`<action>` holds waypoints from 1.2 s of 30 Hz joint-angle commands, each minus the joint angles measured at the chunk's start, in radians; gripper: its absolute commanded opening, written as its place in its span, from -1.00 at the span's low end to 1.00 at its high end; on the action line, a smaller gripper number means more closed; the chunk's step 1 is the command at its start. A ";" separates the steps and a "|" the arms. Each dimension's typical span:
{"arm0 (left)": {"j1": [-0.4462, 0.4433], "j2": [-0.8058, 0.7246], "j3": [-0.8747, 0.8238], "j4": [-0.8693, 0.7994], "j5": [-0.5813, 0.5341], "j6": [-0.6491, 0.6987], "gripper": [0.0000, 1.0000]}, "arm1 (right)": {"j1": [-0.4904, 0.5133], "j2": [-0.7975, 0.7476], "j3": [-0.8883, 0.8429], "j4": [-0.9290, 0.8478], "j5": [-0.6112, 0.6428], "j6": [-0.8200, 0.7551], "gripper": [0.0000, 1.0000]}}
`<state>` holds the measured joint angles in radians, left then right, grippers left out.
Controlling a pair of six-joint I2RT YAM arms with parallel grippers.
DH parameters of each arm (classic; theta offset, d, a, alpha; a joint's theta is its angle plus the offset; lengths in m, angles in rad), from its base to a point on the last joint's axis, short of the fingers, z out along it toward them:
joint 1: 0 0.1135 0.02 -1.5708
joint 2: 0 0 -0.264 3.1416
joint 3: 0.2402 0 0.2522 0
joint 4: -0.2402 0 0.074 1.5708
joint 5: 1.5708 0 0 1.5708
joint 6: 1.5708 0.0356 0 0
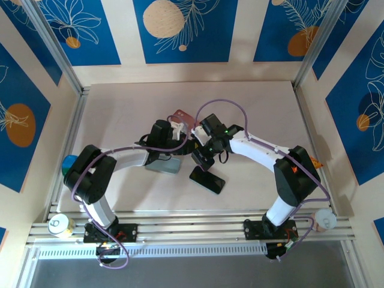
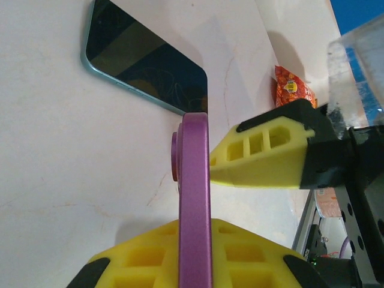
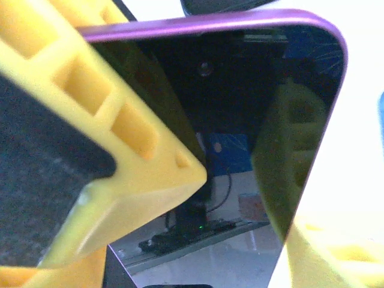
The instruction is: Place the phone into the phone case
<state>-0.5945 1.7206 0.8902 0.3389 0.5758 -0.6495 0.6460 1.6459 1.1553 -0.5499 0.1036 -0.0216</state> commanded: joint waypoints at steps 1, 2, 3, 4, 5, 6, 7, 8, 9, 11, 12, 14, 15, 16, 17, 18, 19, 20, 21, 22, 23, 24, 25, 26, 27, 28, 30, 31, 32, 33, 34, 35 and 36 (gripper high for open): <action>-0.008 -0.035 -0.040 0.013 -0.048 -0.004 -1.00 | -0.023 -0.079 -0.026 0.055 -0.080 0.052 0.58; -0.008 -0.052 -0.050 0.027 -0.058 -0.012 -1.00 | -0.034 -0.098 -0.047 0.070 -0.102 0.072 0.64; -0.008 -0.070 -0.060 0.043 -0.071 -0.024 -1.00 | -0.049 -0.123 -0.074 0.091 -0.122 0.097 0.67; -0.008 -0.088 -0.071 0.059 -0.087 -0.034 -1.00 | -0.063 -0.147 -0.098 0.111 -0.141 0.122 0.68; -0.010 -0.110 -0.083 0.072 -0.112 -0.043 -1.00 | -0.083 -0.178 -0.133 0.136 -0.172 0.155 0.68; -0.013 -0.134 -0.094 0.083 -0.136 -0.048 -1.00 | -0.104 -0.203 -0.163 0.167 -0.206 0.190 0.69; -0.018 -0.161 -0.111 0.101 -0.173 -0.056 -1.00 | -0.133 -0.237 -0.203 0.209 -0.252 0.237 0.69; -0.025 -0.192 -0.130 0.123 -0.205 -0.067 -1.00 | -0.167 -0.263 -0.246 0.254 -0.309 0.290 0.70; -0.031 -0.220 -0.146 0.139 -0.236 -0.075 -1.00 | -0.203 -0.288 -0.290 0.309 -0.373 0.348 0.69; -0.039 -0.269 -0.165 0.144 -0.296 -0.086 -1.00 | -0.260 -0.324 -0.370 0.420 -0.495 0.439 0.69; -0.045 -0.297 -0.174 0.145 -0.335 -0.097 -1.00 | -0.287 -0.343 -0.423 0.500 -0.548 0.498 0.69; -0.055 -0.334 -0.186 0.162 -0.377 -0.124 -1.00 | -0.312 -0.372 -0.498 0.622 -0.594 0.585 0.69; -0.058 -0.346 -0.191 0.177 -0.389 -0.141 -1.00 | -0.318 -0.380 -0.523 0.667 -0.606 0.614 0.69; -0.063 -0.357 -0.198 0.194 -0.405 -0.168 -1.00 | -0.318 -0.386 -0.546 0.700 -0.609 0.638 0.69; -0.067 -0.363 -0.209 0.229 -0.422 -0.199 -1.00 | -0.320 -0.389 -0.566 0.746 -0.618 0.668 0.69; -0.072 -0.363 -0.220 0.263 -0.430 -0.224 -1.00 | -0.319 -0.389 -0.577 0.776 -0.624 0.686 0.69; -0.076 -0.362 -0.227 0.295 -0.438 -0.250 -1.00 | -0.319 -0.386 -0.587 0.805 -0.630 0.706 0.69; -0.081 -0.359 -0.226 0.311 -0.445 -0.272 -1.00 | -0.319 -0.381 -0.596 0.832 -0.634 0.725 0.69; -0.086 -0.356 -0.221 0.316 -0.447 -0.287 -1.00 | -0.321 -0.377 -0.601 0.858 -0.643 0.738 0.69; -0.092 -0.351 -0.215 0.322 -0.446 -0.301 -1.00 | -0.322 -0.370 -0.605 0.885 -0.649 0.754 0.69; -0.100 -0.347 -0.213 0.331 -0.448 -0.315 -1.00 | -0.322 -0.364 -0.607 0.909 -0.652 0.769 0.69; -0.107 -0.341 -0.210 0.341 -0.450 -0.329 -1.00 | -0.322 -0.358 -0.609 0.935 -0.660 0.781 0.68; -0.113 -0.337 -0.209 0.349 -0.453 -0.342 -1.00 | -0.322 -0.353 -0.608 0.954 -0.665 0.789 0.69; -0.118 -0.332 -0.210 0.361 -0.453 -0.360 -1.00 | -0.321 -0.348 -0.607 0.971 -0.668 0.801 0.68; -0.123 -0.328 -0.213 0.374 -0.455 -0.372 -1.00 | -0.321 -0.343 -0.605 0.982 -0.672 0.805 0.68; -0.126 -0.325 -0.217 0.389 -0.456 -0.385 -1.00 | -0.321 -0.337 -0.602 0.993 -0.674 0.810 0.67; -0.132 -0.313 -0.218 0.419 -0.446 -0.405 -1.00 | -0.322 -0.329 -0.602 1.018 -0.675 0.822 0.67; -0.135 -0.307 -0.219 0.433 -0.438 -0.414 -1.00 | -0.322 -0.325 -0.604 1.036 -0.678 0.830 0.66; -0.137 -0.304 -0.221 0.441 -0.439 -0.424 -1.00 | -0.322 -0.320 -0.605 1.051 -0.679 0.837 0.64; -0.140 -0.300 -0.224 0.450 -0.439 -0.428 -1.00 | -0.322 -0.317 -0.605 1.059 -0.680 0.842 0.62; -0.143 -0.299 -0.224 0.454 -0.439 -0.432 -1.00 | -0.322 -0.314 -0.606 1.075 -0.681 0.849 0.59; -0.142 -0.297 -0.224 0.454 -0.438 -0.435 -1.00 | -0.322 -0.310 -0.606 1.087 -0.685 0.857 0.56; -0.143 -0.294 -0.224 0.455 -0.437 -0.439 -1.00 | -0.322 -0.307 -0.607 1.099 -0.686 0.862 0.51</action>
<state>-0.7254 1.4223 0.6716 0.6807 0.1402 -1.0473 0.3267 1.3285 0.5549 0.4721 -0.5518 0.8043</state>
